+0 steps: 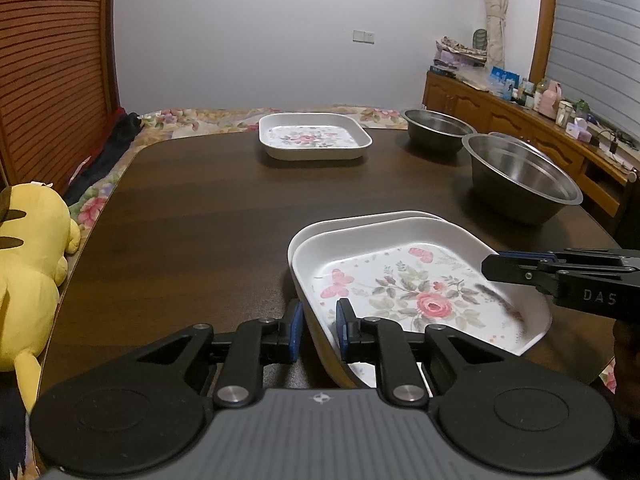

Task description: Organize plates and bowls

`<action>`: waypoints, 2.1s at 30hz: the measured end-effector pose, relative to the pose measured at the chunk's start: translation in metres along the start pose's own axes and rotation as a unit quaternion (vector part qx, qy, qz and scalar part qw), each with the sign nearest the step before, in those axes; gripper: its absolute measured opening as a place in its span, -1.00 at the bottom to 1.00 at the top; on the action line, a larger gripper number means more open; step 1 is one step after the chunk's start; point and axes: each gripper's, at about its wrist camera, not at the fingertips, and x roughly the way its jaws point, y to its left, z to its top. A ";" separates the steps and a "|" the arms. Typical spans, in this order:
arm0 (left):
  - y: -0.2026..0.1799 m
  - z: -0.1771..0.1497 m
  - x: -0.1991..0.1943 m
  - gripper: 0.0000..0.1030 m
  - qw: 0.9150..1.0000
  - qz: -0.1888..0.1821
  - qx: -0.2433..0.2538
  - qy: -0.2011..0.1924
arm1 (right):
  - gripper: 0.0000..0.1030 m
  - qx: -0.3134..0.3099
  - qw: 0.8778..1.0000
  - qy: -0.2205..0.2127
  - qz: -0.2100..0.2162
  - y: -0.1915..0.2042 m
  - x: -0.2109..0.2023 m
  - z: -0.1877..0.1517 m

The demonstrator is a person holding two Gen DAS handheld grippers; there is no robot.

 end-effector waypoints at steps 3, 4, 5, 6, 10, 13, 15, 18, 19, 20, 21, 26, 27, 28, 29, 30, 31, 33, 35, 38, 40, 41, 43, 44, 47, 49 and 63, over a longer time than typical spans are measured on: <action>0.002 0.000 -0.004 -0.63 1.000 0.000 -0.004 -0.005 | -0.71 -0.002 1.000 -0.002 0.000 0.000 -0.004 0.000; 0.002 0.000 -0.006 -0.63 1.000 -0.001 -0.004 -0.008 | -0.71 -0.002 1.000 -0.003 0.000 0.000 -0.005 -0.001; 0.002 0.000 -0.008 -0.63 1.000 -0.002 -0.005 -0.011 | -0.71 -0.002 1.000 -0.003 0.000 0.000 -0.007 -0.001; 0.002 0.000 -0.010 -0.63 1.000 -0.003 -0.006 -0.013 | -0.71 0.000 1.000 -0.004 0.001 0.000 -0.008 -0.001; 0.000 0.001 -0.014 -0.57 1.000 -0.005 -0.004 -0.020 | -0.71 -0.010 1.000 -0.013 -0.001 0.005 -0.011 -0.002; 0.000 0.002 -0.013 -0.54 1.000 -0.001 -0.004 -0.024 | -0.70 -0.015 1.000 -0.014 0.002 0.007 -0.009 -0.002; 0.001 0.007 -0.011 -0.50 1.000 0.001 -0.004 -0.027 | -0.71 -0.014 1.000 -0.013 0.005 0.006 -0.008 0.000; 0.004 0.016 -0.010 -0.35 0.999 0.006 -0.001 -0.038 | -0.71 -0.024 1.000 -0.018 0.000 0.005 -0.008 0.004; 0.006 0.019 -0.010 -0.29 0.999 0.008 0.001 -0.042 | -0.71 -0.026 0.999 -0.019 -0.001 0.005 -0.009 0.006; 0.008 0.023 -0.009 -0.26 0.999 0.009 0.002 -0.045 | -0.71 -0.029 0.999 -0.020 -0.002 0.004 -0.009 0.009; 0.010 0.028 -0.008 -0.26 0.999 0.012 0.004 -0.048 | -0.71 -0.034 0.999 -0.023 -0.004 0.003 -0.009 0.013; 0.019 0.054 0.003 -0.10 0.998 0.019 0.013 -0.063 | -0.70 -0.064 0.997 -0.029 -0.013 -0.003 -0.006 0.043; 0.022 0.061 0.007 -0.10 0.998 0.021 0.014 -0.063 | -0.70 -0.069 0.997 -0.029 -0.012 -0.006 -0.004 0.052; 0.024 0.066 0.011 -0.10 0.998 0.023 0.015 -0.063 | -0.70 -0.071 0.997 -0.029 -0.014 -0.009 -0.001 0.061; 0.026 0.071 0.014 -0.10 0.998 0.026 0.017 -0.063 | -0.70 -0.074 0.997 -0.029 -0.016 -0.012 0.002 0.069; 0.029 0.078 0.019 -0.10 0.998 0.028 0.019 -0.062 | -0.70 -0.076 0.997 -0.029 -0.016 -0.015 0.004 0.078; 0.032 0.084 0.023 -0.10 0.998 0.030 0.020 -0.061 | -0.70 -0.080 0.996 -0.029 -0.016 -0.018 0.007 0.087; 0.036 0.094 0.032 -0.10 0.998 0.030 0.019 -0.058 | -0.70 -0.087 0.996 -0.027 -0.018 -0.022 0.013 0.102; 0.041 0.103 0.040 -0.10 0.998 0.030 0.014 -0.054 | -0.70 -0.089 0.996 -0.020 -0.017 -0.027 0.020 0.115; 0.046 0.116 0.052 -0.10 0.998 0.028 0.012 -0.050 | -0.70 -0.084 0.996 -0.008 -0.017 -0.032 0.032 0.131; 0.046 0.124 0.063 -0.10 0.998 0.031 0.019 -0.048 | -0.70 -0.078 0.997 0.007 -0.011 -0.034 0.042 0.138; 0.046 0.127 0.069 -0.10 0.998 0.030 0.021 -0.047 | -0.69 -0.079 0.997 0.016 -0.008 -0.033 0.048 0.139; 0.048 0.133 0.082 -0.10 0.999 0.027 0.024 -0.041 | -0.50 -0.082 0.996 0.035 -0.008 -0.033 0.061 0.142; 0.049 0.135 0.088 -0.10 0.999 0.027 0.025 -0.037 | -0.17 -0.084 0.995 0.044 -0.009 -0.032 0.070 0.143; 0.053 0.139 0.111 -0.10 0.999 0.020 0.023 -0.025 | -0.05 -0.090 0.994 0.066 -0.008 -0.032 0.089 0.145; 0.054 0.142 0.122 -0.10 1.000 0.014 0.020 -0.016 | -0.05 -0.086 0.993 0.084 -0.005 -0.035 0.104 0.147; 0.072 0.156 0.176 -0.17 1.000 0.003 0.010 0.011 | -0.11 -0.068 0.984 0.163 -0.018 -0.052 0.165 0.165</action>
